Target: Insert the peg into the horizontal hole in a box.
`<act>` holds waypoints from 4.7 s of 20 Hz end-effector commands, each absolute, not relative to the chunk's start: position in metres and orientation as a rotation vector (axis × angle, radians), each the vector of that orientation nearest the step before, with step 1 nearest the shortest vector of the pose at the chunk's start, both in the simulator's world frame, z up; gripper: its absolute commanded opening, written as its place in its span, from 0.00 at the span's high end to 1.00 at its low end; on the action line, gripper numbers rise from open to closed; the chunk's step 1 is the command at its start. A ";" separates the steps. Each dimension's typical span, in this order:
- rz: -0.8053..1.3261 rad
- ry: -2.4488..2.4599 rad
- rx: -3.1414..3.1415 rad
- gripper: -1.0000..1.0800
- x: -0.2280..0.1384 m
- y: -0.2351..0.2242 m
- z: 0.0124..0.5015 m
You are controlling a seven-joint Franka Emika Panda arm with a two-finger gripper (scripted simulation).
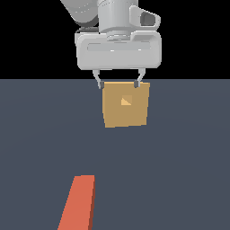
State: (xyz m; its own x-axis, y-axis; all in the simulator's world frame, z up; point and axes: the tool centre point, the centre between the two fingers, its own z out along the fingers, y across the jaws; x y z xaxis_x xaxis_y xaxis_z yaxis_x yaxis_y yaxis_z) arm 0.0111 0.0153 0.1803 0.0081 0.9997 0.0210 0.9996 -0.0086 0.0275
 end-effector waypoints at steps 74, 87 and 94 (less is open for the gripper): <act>0.000 2.298 2.142 1.00 -0.044 -0.279 0.017; 0.000 2.313 2.126 1.00 -0.027 -0.237 0.031; -0.001 2.340 2.096 1.00 0.005 -0.159 0.058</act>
